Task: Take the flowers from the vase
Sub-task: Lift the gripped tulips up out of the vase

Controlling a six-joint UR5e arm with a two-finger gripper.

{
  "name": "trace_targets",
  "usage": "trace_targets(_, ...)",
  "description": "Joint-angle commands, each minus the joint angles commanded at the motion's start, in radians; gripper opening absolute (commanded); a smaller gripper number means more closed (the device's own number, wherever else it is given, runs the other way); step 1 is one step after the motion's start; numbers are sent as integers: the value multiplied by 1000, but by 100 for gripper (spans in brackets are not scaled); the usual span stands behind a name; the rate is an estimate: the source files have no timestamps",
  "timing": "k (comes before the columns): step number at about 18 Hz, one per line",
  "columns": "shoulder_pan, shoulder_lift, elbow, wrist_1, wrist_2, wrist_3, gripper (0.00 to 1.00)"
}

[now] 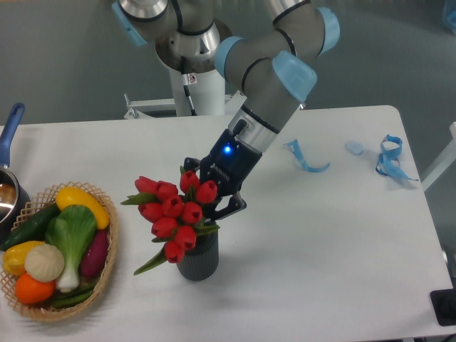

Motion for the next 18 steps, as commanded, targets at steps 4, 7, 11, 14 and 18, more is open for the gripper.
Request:
trace_targets(4, 3, 41, 20, 0, -25, -86, 32)
trace_targets(7, 3, 75, 29, -2, -48, -126, 32)
trace_targets(11, 5, 124, 37, -2, -68, -193, 32)
trace_targets(14, 38, 149, 57, -6, -89, -242, 32)
trace_targets(18, 112, 147, 98, -6, -92, -279, 32)
